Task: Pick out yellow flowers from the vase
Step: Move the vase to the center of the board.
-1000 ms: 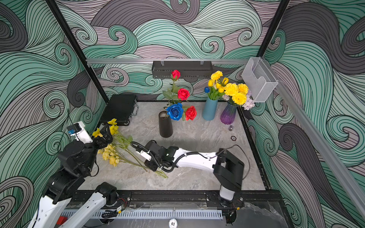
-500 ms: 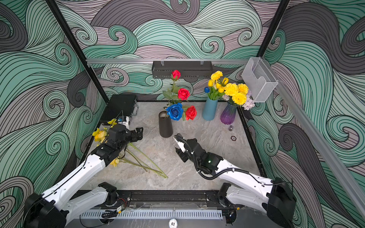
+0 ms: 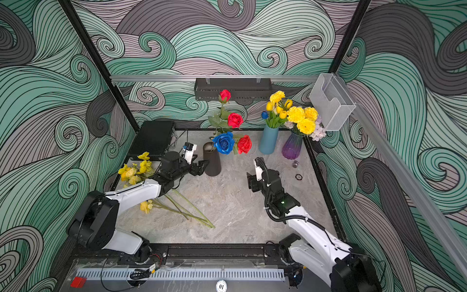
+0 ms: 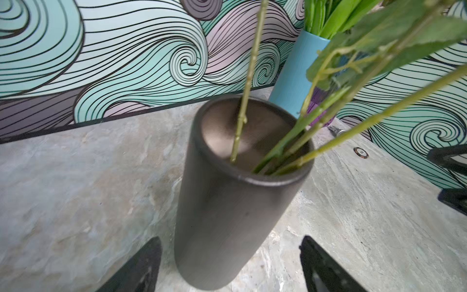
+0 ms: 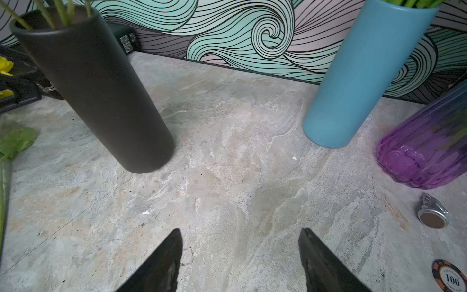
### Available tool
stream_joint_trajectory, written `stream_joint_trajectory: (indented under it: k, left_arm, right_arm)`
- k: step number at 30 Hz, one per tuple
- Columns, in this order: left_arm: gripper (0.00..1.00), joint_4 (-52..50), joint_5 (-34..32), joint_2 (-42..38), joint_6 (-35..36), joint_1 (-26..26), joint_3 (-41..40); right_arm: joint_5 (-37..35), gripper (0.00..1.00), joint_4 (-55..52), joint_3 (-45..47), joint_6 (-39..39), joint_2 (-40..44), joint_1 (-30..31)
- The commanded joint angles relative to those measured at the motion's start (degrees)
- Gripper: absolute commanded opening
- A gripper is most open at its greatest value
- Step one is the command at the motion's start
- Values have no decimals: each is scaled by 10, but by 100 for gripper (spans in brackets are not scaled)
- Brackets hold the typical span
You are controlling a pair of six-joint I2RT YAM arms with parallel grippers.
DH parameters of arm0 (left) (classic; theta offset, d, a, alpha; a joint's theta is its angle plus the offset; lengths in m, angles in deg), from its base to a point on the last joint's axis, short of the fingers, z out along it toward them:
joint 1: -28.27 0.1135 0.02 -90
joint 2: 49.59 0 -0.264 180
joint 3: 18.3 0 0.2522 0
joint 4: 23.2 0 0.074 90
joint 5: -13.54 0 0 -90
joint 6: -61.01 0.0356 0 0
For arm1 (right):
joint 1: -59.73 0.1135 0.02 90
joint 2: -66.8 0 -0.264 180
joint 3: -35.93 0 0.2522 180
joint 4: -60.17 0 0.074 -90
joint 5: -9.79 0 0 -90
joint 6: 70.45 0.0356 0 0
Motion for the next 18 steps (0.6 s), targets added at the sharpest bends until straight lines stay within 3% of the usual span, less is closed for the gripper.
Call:
stream_joint_trajectory:
  k: [1, 3, 6, 18]
  left_arm:
    - [85, 49, 25, 31, 50, -10, 36]
    - [86, 52, 28, 49, 56, -12, 52]
    - [97, 62, 9, 72, 57, -15, 68]
    - [99, 90, -11, 129, 76, -21, 105]
  right_arm:
    - [26, 75, 48, 27, 24, 23, -17]
    - [28, 76, 52, 35, 28, 29, -20]
    - [34, 77, 62, 39, 30, 26, -22]
    - [51, 79, 78, 43, 35, 10, -23]
